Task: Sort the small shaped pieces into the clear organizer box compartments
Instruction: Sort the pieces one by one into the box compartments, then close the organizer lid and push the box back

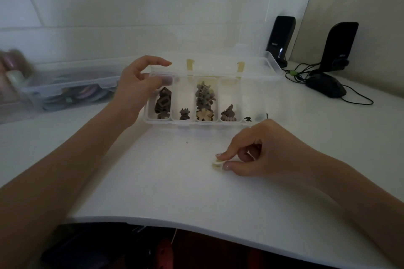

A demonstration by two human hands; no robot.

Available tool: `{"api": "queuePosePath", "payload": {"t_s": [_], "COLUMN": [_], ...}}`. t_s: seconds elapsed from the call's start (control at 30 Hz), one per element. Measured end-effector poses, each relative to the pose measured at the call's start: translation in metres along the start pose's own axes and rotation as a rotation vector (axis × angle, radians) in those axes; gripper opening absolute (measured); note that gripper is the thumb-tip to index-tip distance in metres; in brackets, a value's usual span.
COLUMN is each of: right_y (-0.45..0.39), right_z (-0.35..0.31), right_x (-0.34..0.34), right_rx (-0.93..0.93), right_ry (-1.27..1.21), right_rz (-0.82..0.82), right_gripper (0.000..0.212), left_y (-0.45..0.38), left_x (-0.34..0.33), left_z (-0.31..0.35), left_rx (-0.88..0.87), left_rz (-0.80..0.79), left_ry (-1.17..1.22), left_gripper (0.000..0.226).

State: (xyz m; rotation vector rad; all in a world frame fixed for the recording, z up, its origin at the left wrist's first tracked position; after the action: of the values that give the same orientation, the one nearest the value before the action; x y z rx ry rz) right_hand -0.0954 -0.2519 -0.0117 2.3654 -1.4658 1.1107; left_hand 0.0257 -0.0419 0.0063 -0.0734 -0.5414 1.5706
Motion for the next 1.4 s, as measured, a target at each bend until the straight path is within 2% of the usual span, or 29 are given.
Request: {"api": "queuePosePath", "payload": {"t_s": [0.1, 0.2, 0.27, 0.37, 0.4, 0.47, 0.53, 0.67, 0.77, 0.83, 0.97, 1.03, 1.2, 1.33, 1.4], "right_y": [0.000, 0.001, 0.005, 0.018, 0.022, 0.024, 0.023, 0.015, 0.012, 0.013, 0.023, 0.025, 0.017, 0.013, 0.013], "right_z": [-0.004, -0.009, -0.012, -0.013, -0.011, -0.004, 0.002, 0.003, 0.003, 0.001, -0.017, -0.019, -0.004, 0.003, 0.006], "right_x": [-0.004, 0.003, 0.023, 0.066, 0.076, 0.087, 0.085, 0.065, 0.060, 0.061, 0.068, 0.068, 0.069, 0.068, 0.068], "right_rx": [0.050, 0.080, 0.093, 0.120, 0.099, 0.006, -0.082, -0.194, -0.236, -0.211, 0.020, 0.050, -0.152, -0.291, -0.305], "right_ry": [0.009, 0.004, -0.042, -0.102, -0.085, 0.023, 0.166, 0.465, 0.596, 0.621, 0.459, 0.464, 0.664, 0.738, 0.698], "right_rz": [0.025, 0.119, 0.317, 0.739, 0.832, 0.900, 0.870, 0.670, 0.624, 0.633, 0.850, 0.877, 0.736, 0.560, 0.546], "right_gripper": [0.003, 0.010, 0.011, 0.017, 0.019, 0.019, 0.017, 0.015, 0.015, 0.016, 0.014, 0.012, 0.017, 0.023, 0.024], "left_y": [-0.003, -0.005, -0.006, -0.006, -0.006, -0.006, -0.007, -0.009, -0.009, -0.009, -0.006, -0.004, -0.002, -0.003, -0.005], "left_x": [0.003, 0.004, 0.004, 0.007, 0.008, 0.009, 0.009, 0.013, 0.015, 0.013, 0.009, 0.007, 0.006, 0.007, 0.007], "left_z": [-0.003, -0.006, -0.006, -0.007, -0.007, -0.008, -0.008, -0.012, -0.012, -0.011, -0.007, -0.005, -0.001, -0.003, -0.006], "left_rx": [-0.001, 0.000, 0.004, 0.006, 0.006, 0.015, 0.032, 0.042, 0.021, 0.017, 0.015, 0.018, 0.029, 0.032, 0.036], "left_rz": [0.002, -0.007, -0.018, -0.027, -0.027, -0.021, -0.023, -0.045, -0.065, -0.075, -0.122, -0.135, -0.140, -0.137, -0.124], "left_ry": [-0.001, 0.011, 0.024, 0.035, 0.037, 0.068, 0.110, 0.159, 0.147, 0.156, 0.182, 0.183, 0.194, 0.181, 0.190], "left_gripper": [0.030, 0.032, 0.032, 0.030, 0.030, 0.032, 0.037, 0.051, 0.059, 0.063, 0.062, 0.059, 0.058, 0.059, 0.058]}}
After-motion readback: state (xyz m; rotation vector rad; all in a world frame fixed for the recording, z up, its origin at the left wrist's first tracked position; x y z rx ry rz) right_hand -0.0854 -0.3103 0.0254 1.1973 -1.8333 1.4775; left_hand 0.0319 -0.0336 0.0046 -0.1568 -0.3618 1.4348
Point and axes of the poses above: each hand's wrist, its own y-axis away from the middle knuckle, its own x-axis out of the back of the hand, z = x × y, the point moved 6 cm from there along -y, towards the middle knuckle, and after that the axes turned 11 degrees about -y, right-handed, at the moved point
